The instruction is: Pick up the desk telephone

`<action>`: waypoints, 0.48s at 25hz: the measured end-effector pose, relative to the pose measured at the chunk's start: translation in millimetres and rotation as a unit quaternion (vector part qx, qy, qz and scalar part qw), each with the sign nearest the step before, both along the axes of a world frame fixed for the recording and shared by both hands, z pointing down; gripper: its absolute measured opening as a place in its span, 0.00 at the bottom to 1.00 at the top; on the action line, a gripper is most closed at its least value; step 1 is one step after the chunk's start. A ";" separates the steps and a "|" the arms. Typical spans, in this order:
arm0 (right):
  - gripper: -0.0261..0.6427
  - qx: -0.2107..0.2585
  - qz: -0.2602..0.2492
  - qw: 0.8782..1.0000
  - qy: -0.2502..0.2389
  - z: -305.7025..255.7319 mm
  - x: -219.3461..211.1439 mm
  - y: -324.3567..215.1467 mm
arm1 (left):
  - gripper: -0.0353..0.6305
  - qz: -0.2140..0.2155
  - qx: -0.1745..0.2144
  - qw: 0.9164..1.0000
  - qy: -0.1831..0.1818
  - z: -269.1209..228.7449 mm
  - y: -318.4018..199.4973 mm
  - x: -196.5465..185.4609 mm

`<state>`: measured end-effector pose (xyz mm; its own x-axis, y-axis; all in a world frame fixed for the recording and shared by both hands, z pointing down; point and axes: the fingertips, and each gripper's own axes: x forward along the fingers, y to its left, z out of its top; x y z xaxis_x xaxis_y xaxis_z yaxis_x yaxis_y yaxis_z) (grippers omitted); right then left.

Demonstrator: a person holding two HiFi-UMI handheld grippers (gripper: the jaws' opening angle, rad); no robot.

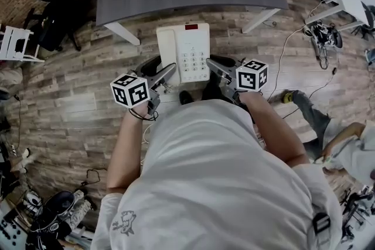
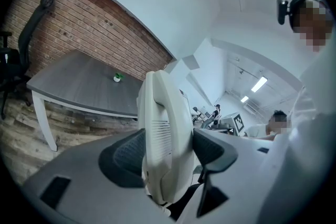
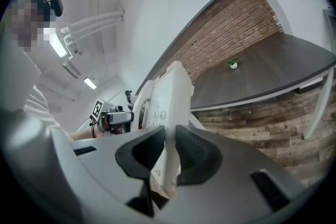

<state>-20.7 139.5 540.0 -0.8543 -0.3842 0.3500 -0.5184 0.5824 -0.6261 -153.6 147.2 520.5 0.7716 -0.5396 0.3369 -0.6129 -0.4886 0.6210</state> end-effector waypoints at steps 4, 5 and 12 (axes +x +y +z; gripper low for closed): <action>0.14 0.003 -0.003 1.000 0.000 -1.9 -2.6 2.6 | 0.50 -0.003 0.001 1.000 0.001 -0.6 3.9 -2.3; 0.14 0.003 -0.003 1.000 0.000 -2.1 -3.3 3.8 | 0.50 -0.003 0.001 1.000 0.001 -0.6 5.1 -3.0; 0.14 0.000 -0.004 1.000 0.000 -1.4 -1.3 -1.4 | 0.50 -0.003 0.003 1.000 0.002 -0.8 -1.3 -0.9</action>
